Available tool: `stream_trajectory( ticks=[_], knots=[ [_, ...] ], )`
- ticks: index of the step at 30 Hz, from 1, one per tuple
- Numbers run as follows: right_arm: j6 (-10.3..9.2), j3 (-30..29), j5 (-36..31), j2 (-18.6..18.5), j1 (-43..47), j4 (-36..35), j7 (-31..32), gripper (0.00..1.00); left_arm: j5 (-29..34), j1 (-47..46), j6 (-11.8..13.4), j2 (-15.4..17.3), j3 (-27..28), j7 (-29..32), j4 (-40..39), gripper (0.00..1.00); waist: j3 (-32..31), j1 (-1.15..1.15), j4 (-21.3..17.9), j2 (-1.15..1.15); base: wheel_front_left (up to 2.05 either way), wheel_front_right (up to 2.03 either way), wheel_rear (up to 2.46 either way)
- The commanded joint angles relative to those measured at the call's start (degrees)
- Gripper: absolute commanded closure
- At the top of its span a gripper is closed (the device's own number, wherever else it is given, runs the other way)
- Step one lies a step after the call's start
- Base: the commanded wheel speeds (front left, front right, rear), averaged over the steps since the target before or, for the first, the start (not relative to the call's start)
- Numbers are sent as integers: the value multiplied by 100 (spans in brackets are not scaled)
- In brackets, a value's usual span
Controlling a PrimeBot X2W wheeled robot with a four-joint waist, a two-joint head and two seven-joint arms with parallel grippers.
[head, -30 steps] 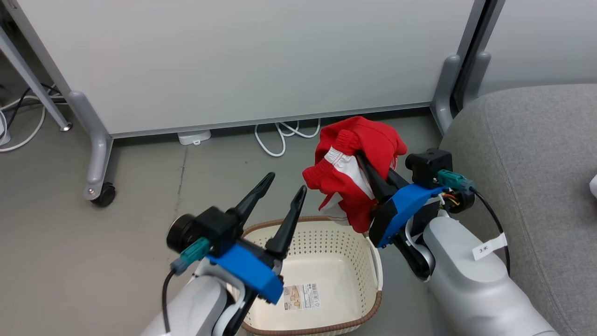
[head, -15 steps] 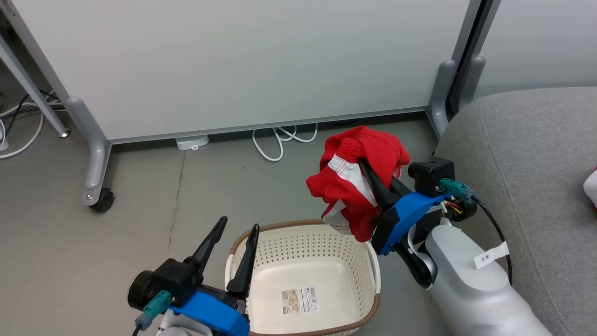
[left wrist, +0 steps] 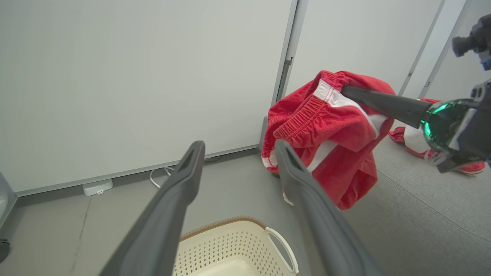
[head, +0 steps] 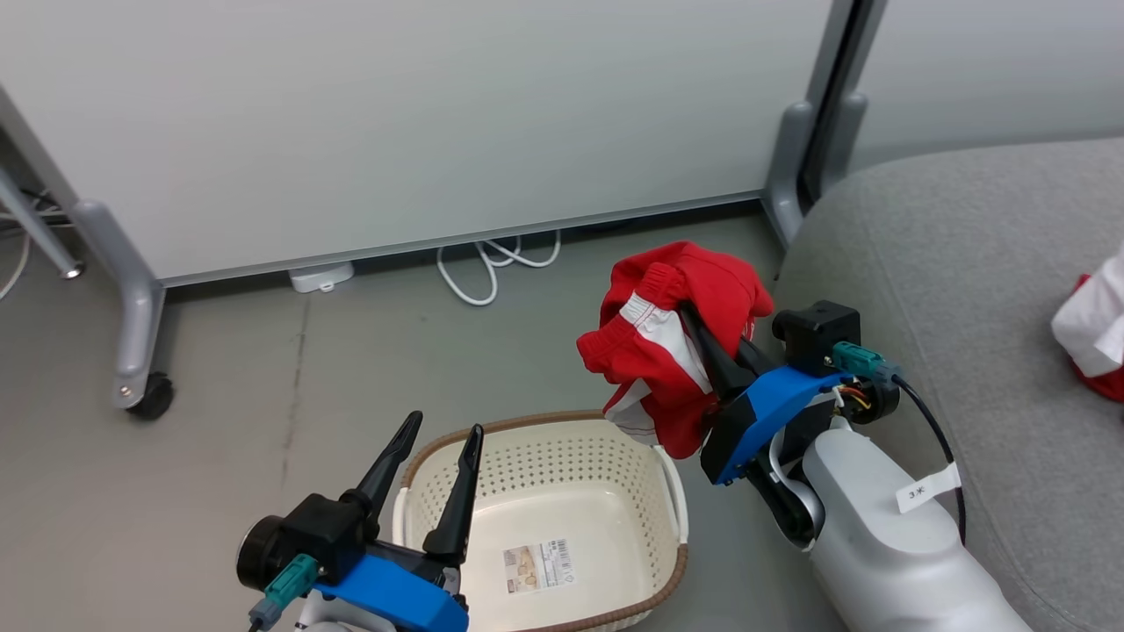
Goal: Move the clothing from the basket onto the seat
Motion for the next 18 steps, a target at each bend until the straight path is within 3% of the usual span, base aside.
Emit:
stream_trajectory(
  ticks=[1,18],
  knots=[
    [1,-18,-18,-5,4,-46,-27,100,32,-13,-14,25,27,-28,-30,0,43,0,-150,0,0,0,0],
    [1,-180,-118,-3,82,-179,-26,100,65,-123,-14,37,102,-28,-81,0,220,0,-1821,0,0,0,0]
  ],
)
